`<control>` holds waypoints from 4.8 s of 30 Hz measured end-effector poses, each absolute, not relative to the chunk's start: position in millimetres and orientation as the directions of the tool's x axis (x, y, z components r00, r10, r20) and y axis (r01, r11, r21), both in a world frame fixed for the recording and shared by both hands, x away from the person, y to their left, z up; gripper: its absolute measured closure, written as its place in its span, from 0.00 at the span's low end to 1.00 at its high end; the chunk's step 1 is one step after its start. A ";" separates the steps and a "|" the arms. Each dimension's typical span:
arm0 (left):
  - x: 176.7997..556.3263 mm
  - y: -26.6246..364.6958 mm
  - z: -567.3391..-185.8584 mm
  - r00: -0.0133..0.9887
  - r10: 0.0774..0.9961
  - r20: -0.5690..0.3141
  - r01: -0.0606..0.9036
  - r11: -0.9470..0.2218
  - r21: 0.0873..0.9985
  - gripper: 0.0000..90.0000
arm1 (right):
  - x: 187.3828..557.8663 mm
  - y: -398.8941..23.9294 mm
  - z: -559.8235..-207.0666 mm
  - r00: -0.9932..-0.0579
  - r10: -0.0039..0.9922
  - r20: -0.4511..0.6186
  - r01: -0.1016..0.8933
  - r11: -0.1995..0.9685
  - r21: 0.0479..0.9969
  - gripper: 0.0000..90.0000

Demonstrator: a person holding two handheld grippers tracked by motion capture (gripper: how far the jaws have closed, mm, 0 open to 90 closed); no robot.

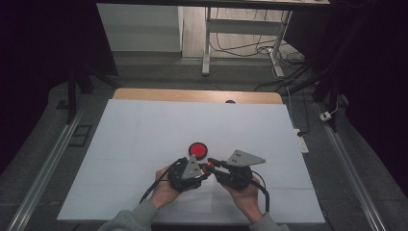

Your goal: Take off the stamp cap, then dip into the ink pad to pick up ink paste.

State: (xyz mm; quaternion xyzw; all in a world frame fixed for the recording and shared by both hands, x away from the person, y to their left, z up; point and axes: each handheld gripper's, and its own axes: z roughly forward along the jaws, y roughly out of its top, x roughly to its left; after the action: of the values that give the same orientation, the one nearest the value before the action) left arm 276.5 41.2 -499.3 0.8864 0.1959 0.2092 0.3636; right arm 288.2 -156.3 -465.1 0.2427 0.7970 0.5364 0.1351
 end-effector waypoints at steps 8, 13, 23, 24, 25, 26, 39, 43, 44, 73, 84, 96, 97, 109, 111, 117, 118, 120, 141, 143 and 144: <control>270.2 44.0 -485.1 0.846 0.510 0.154 0.188 -0.556 0.809 0.73 | 289.9 -182.8 -447.5 -0.817 0.575 0.035 0.217 0.251 0.943 0.81; 275.6 53.0 -489.5 0.839 0.527 0.133 0.222 -0.556 0.801 0.73 | 291.6 -180.7 -450.4 -0.823 0.567 0.045 0.226 0.254 0.941 0.81; 278.5 72.1 -487.5 0.829 0.549 0.103 0.240 -0.517 0.822 0.73 | 290.9 -182.5 -447.4 -0.827 0.560 0.044 0.216 0.244 0.945 0.81; 278.3 73.3 -487.1 0.830 0.548 0.102 0.239 -0.515 0.823 0.73 | 290.8 -182.0 -447.4 -0.828 0.559 0.044 0.216 0.245 0.945 0.81; 278.1 74.4 -486.8 0.829 0.549 0.102 0.239 -0.514 0.824 0.73 | 290.7 -181.7 -447.4 -0.829 0.557 0.044 0.216 0.246 0.945 0.80; 278.0 75.8 -486.6 0.829 0.550 0.102 0.239 -0.513 0.824 0.73 | 290.7 -181.4 -447.5 -0.830 0.556 0.045 0.216 0.247 0.945 0.80; 275.4 96.2 -485.1 0.821 0.565 0.084 0.249 -0.487 0.837 0.72 | 291.7 -181.0 -448.7 -0.835 0.548 0.052 0.220 0.246 0.944 0.80; 273.6 101.0 -484.7 0.819 0.568 0.084 0.250 -0.486 0.837 0.72 | 292.0 -180.6 -449.8 -0.835 0.548 0.053 0.223 0.248 0.943 0.80; 273.6 102.3 -484.8 0.818 0.568 0.083 0.252 -0.485 0.837 0.72 | 292.1 -180.4 -450.0 -0.835 0.548 0.054 0.224 0.248 0.942 0.80; 244.5 182.0 -497.9 0.740 0.672 0.028 0.353 -0.424 0.834 0.72 | 295.3 -184.6 -453.0 -0.828 0.558 0.059 0.233 0.247 0.940 0.80; 235.6 206.7 -504.4 0.712 0.702 0.019 0.379 -0.407 0.831 0.72 | 295.4 -184.3 -452.9 -0.827 0.559 0.056 0.232 0.250 0.940 0.80; 236.0 210.7 -509.4 0.704 0.710 0.011 0.394 -0.404 0.826 0.72 | 296.6 -185.8 -452.7 -0.825 0.562 0.056 0.232 0.247 0.941 0.80; 236.3 210.3 -509.6 0.703 0.711 0.013 0.393 -0.404 0.826 0.72 | 296.7 -186.0 -452.5 -0.825 0.563 0.056 0.232 0.246 0.941 0.80; 239.2 212.7 -510.2 0.698 0.716 -0.005 0.405 -0.389 0.827 0.72 | 296.9 -186.1 -449.8 -0.824 0.563 0.053 0.224 0.240 0.945 0.80; 239.3 212.3 -510.3 0.700 0.714 -0.004 0.405 -0.392 0.826 0.72 | 297.0 -186.2 -449.4 -0.825 0.563 0.051 0.221 0.239 0.946 0.80; 239.4 211.7 -510.8 0.701 0.713 -0.005 0.406 -0.394 0.825 0.72 | 297.0 -185.6 -448.3 -0.824 0.564 0.049 0.219 0.237 0.947 0.80; 239.4 211.7 -510.8 0.701 0.713 -0.005 0.406 -0.394 0.825 0.72 | 297.0 -185.4 -448.2 -0.824 0.564 0.049 0.219 0.237 0.946 0.80; 239.3 211.8 -510.8 0.701 0.713 -0.005 0.406 -0.393 0.825 0.72 | 297.1 -184.8 -448.3 -0.826 0.562 0.048 0.217 0.238 0.947 0.80; 239.2 210.5 -511.4 0.703 0.711 -0.005 0.407 -0.398 0.822 0.72 | 304.5 -176.4 -446.4 -0.827 0.560 0.047 0.215 0.238 0.947 0.80; 239.1 210.2 -511.3 0.702 0.712 -0.005 0.407 -0.396 0.823 0.72 | 306.2 -174.8 -445.9 -0.827 0.561 0.047 0.216 0.239 0.947 0.80; 239.0 210.2 -511.2 0.702 0.712 -0.004 0.407 -0.396 0.823 0.72 | 307.4 -173.9 -445.7 -0.827 0.561 0.046 0.214 0.237 0.948 0.80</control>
State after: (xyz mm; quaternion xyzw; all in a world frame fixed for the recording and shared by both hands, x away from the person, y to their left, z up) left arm 239.0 210.2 -511.2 0.8165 0.3426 0.1775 0.4295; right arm 307.4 -173.9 -445.7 0.2511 0.7711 0.5645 0.1537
